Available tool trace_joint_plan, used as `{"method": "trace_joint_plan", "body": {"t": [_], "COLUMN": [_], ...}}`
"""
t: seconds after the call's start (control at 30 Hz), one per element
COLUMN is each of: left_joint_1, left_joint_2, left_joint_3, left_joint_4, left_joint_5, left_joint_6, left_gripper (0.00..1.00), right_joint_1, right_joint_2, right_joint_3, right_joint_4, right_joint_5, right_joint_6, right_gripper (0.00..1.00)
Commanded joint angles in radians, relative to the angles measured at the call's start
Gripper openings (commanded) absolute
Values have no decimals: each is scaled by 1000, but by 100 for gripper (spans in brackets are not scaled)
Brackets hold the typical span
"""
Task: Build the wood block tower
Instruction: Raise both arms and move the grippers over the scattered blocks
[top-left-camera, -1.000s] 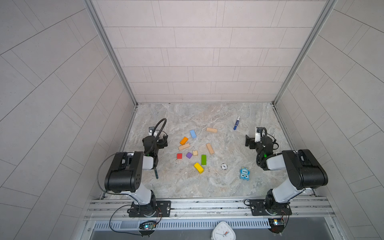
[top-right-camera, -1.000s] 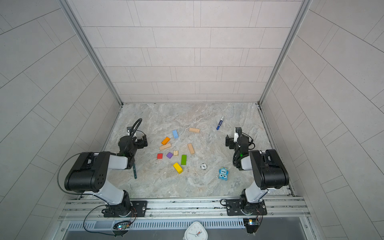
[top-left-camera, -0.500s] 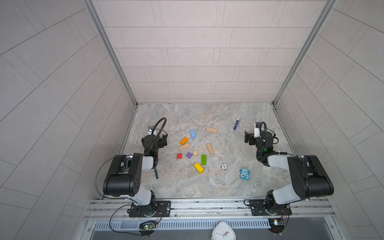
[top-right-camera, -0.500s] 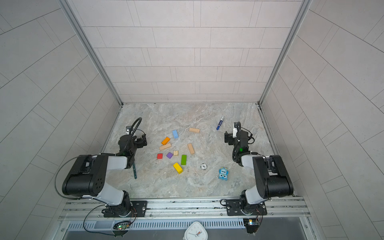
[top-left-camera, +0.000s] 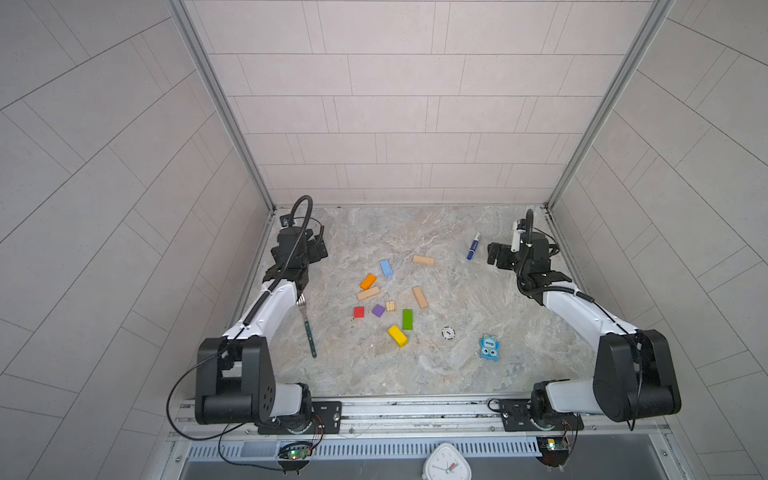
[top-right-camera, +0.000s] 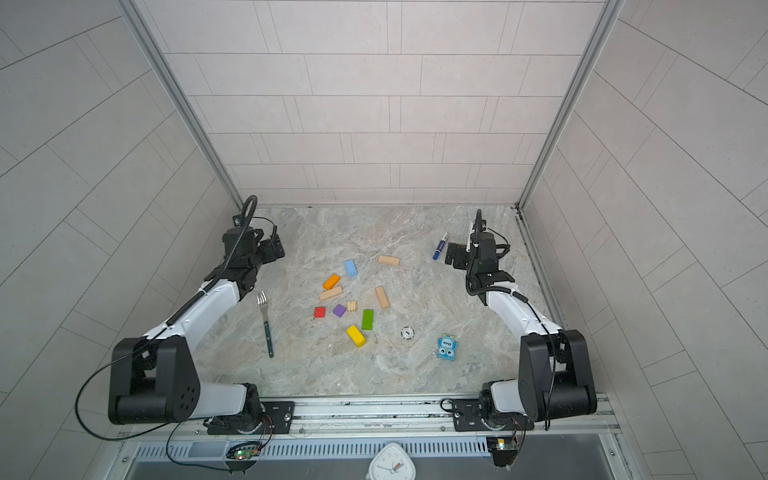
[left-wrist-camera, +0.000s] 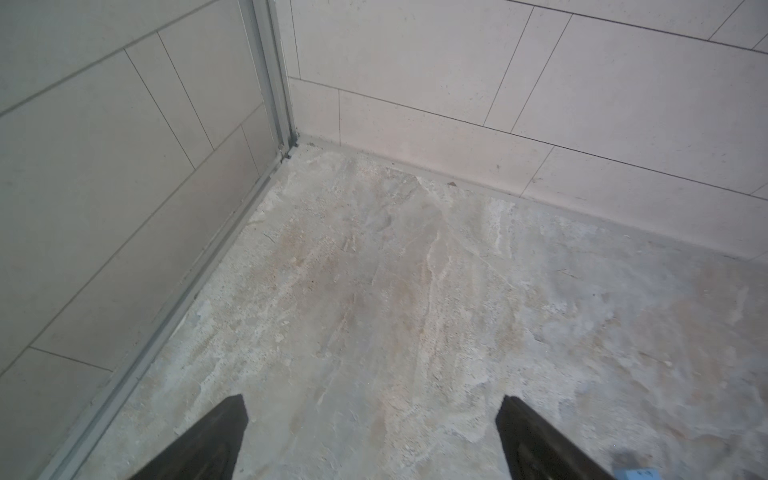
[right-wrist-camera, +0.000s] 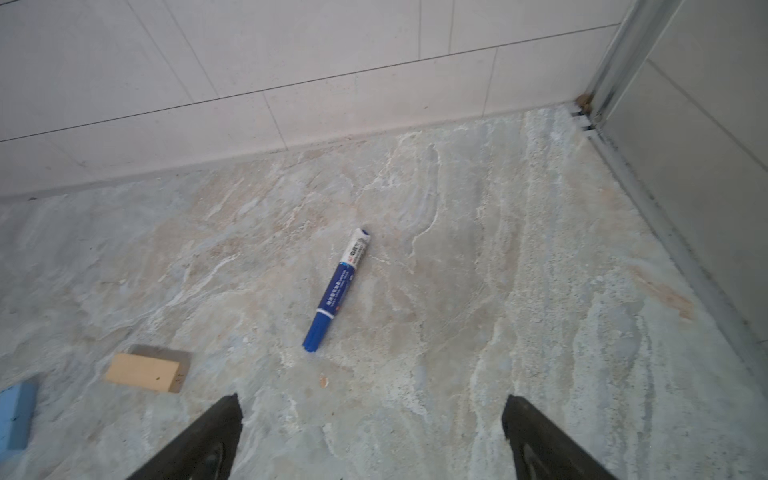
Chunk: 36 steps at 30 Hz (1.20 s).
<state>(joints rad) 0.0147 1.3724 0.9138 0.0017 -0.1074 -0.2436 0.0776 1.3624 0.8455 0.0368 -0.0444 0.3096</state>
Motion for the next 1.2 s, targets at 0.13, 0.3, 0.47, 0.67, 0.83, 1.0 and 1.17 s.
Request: {"method": "trace_joint_plan", "body": {"t": [0.13,0.3,0.47,0.67,0.83,1.0,1.17], "left_joint_1": [-10,-31,-77,-193,-247,-283,-284], "left_joint_2": [8,-4,18,-18,-40,-65,-106], "left_joint_3": [126,132,183,200,188,178,132], "left_joint_4": [-379,-436,-503,-574,-550,-571,-570], "left_joint_5": [273,348,488,512,589,597,608], "left_joint_6": [-151,-175,-146,-46,-58,-52,-63], "left_gripper": [99,100,99,100,99,99,100], "right_joint_1": [180,250,329,417,508,607,654], "right_joint_2": [103,176,198,182,142,148,148], "right_joint_3": [188,287,341,294,190,165,122], "right_joint_4": [-421,-560,-643,-605,-499,-479,-414], "right_joint_5": [106,116,123,110,166,220,258], "right_joint_6": [56,81,129,145,178,216,255], "right_gripper": [99,99,99,99,99,99,99]}}
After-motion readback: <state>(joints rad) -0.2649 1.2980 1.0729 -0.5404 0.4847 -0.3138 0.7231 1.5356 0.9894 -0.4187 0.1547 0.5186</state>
